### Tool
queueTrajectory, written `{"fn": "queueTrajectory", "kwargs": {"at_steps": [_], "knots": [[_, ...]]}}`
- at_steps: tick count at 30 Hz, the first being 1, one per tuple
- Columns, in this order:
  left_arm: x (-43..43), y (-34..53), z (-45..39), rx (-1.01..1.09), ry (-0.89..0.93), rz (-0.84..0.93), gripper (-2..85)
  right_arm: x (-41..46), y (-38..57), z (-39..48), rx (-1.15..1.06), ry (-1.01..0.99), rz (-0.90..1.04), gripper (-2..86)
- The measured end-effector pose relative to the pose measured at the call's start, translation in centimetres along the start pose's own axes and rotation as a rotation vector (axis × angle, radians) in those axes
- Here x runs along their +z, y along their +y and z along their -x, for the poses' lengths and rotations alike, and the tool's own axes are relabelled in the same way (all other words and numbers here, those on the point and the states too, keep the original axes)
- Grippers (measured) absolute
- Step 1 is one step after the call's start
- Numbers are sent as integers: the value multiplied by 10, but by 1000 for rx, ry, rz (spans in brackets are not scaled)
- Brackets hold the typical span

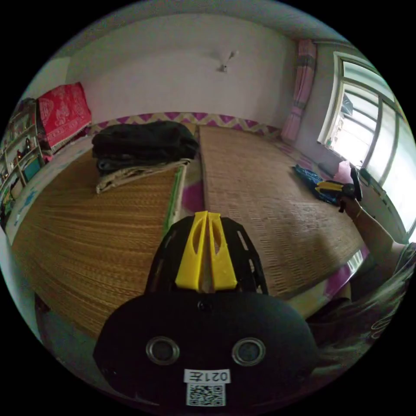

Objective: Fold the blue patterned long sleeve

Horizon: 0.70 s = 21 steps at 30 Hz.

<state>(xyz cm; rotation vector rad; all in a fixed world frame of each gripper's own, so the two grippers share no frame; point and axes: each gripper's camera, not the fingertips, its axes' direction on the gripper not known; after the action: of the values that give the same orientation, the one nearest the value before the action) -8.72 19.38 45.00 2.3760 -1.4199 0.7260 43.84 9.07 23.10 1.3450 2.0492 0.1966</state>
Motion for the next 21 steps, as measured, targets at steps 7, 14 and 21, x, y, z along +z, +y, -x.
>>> {"fn": "queueTrajectory", "kwargs": {"at_steps": [7,14,21], "knots": [[47,47,-77,13,101,101,-6,23,35,-47,70,178,168,179],[74,80,-116,68,20,132,-9,49,40,-19,165,247,168,100],[103,114,-108,-13,12,189,-10,52,32,9,13,422,247,62]]}}
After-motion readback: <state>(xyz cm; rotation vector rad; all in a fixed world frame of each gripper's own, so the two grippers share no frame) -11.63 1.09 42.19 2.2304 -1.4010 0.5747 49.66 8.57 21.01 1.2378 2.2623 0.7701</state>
